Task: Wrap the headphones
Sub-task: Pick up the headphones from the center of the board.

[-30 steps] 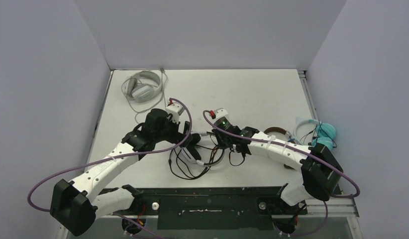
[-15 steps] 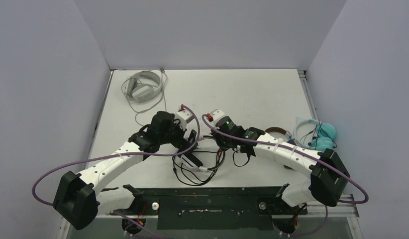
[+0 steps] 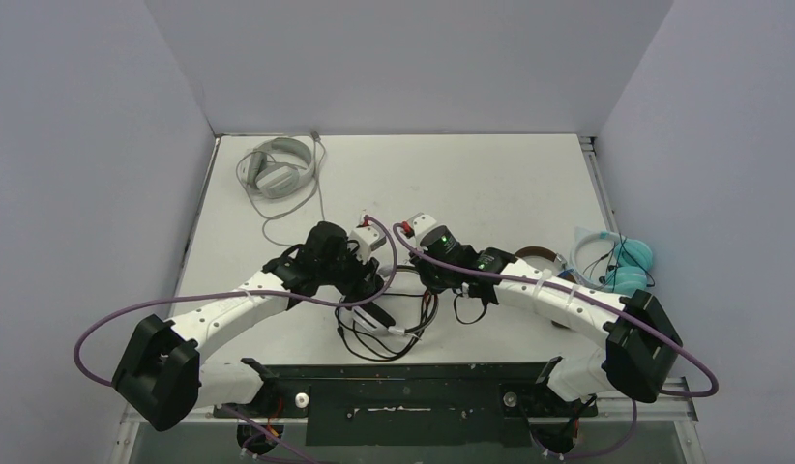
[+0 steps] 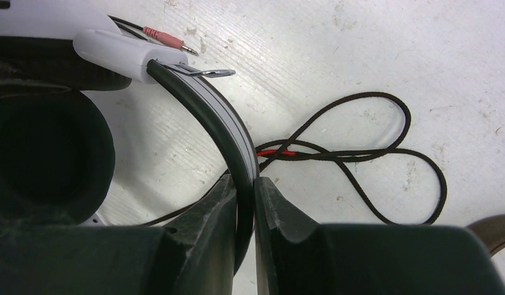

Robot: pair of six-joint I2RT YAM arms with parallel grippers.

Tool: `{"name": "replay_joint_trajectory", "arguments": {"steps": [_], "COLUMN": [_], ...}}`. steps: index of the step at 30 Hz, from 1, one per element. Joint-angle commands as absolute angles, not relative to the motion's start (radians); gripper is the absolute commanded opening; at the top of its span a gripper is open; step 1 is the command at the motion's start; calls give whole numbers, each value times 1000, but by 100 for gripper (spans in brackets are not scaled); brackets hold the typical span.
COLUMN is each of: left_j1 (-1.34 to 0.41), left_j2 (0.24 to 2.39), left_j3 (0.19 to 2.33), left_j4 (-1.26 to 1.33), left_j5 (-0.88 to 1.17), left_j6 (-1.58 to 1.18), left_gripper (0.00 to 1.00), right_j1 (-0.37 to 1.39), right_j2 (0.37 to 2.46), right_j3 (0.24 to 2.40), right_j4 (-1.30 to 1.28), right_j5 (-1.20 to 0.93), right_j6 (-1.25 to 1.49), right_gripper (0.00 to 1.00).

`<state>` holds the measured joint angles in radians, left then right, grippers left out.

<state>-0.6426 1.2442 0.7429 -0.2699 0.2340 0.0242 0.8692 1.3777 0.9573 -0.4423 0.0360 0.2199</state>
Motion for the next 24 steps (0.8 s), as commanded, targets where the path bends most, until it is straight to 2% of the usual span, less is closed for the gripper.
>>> {"name": "replay_joint_trajectory", "arguments": {"steps": [1,5,8,10,14,24], "left_j1": [-646,-645,-645,-646,-644,-645], "left_j2": [1235,1216,1192,1179,1169,1174], "left_j3": [769,768,757,751,751,764], "left_j4": [-255,-240,-222,-217,-215,-214], "left_j5": [220,212,207,184,151,124], "left_j6": [58,65,65,63,66,59], "left_gripper": [39,31,29,29,27,27], "right_j1": [867,867,868,872,899,932], "right_j2": [1340,1349,1343,1340,1353,1393], "right_j3": [954,923,902,892,894,891], "right_j4": [-333,-312,-301,-301,-339,-365], "right_j5": [20,40,43,48,127,222], "right_j6": [268,308,323,329,356,434], "right_gripper": [16,26,44,60,76,63]}}
